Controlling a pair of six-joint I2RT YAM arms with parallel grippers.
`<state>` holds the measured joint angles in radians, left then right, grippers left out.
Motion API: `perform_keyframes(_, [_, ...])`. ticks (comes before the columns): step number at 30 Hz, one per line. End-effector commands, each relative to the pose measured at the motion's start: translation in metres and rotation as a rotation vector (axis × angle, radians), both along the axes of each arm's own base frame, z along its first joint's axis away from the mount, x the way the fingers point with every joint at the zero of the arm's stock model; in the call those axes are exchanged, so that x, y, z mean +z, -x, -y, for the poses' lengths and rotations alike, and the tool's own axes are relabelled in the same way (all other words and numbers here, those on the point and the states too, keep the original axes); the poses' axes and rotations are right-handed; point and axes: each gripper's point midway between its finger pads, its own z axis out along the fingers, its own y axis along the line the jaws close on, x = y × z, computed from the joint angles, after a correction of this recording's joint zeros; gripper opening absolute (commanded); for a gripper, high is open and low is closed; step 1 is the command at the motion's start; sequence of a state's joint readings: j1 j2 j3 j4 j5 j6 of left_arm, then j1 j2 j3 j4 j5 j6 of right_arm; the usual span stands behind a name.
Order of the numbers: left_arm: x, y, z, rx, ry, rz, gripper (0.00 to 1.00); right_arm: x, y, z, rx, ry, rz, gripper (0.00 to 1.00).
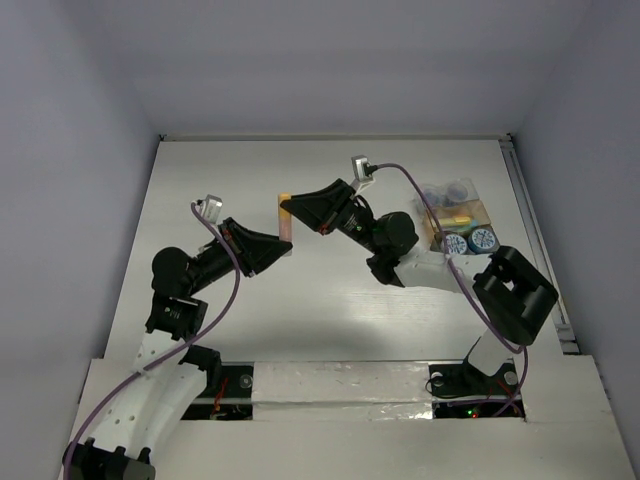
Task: Sort the stationery into containers
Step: Close the pen cap on the pen.
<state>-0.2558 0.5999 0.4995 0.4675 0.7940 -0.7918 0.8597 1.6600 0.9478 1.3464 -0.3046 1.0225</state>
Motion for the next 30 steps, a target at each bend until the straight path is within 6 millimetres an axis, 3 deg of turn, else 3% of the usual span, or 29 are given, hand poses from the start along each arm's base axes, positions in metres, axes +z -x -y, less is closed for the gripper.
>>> perform_keyframes(1, [0.056,-0.004,-0.013,0.100,0.084,0.191,0.00,-0.016,0.048,-0.014,0.184,0.109,0.054,0.00])
perform_keyframes(7, [0.063,-0.006,-0.014,0.112,0.069,0.209,0.00,-0.047,0.052,-0.019,0.212,0.253,0.012,0.00])
perform_keyframes(11, [0.076,-0.010,-0.015,0.128,0.061,0.232,0.00,-0.090,0.063,-0.020,0.257,0.340,-0.042,0.00])
perform_keyframes(18, [0.116,-0.008,-0.019,0.161,0.085,0.292,0.00,-0.158,0.087,-0.022,0.321,0.461,-0.107,0.00])
perform_keyframes(30, [0.158,-0.011,-0.027,0.225,0.102,0.374,0.00,-0.211,0.121,-0.008,0.395,0.525,-0.164,0.00])
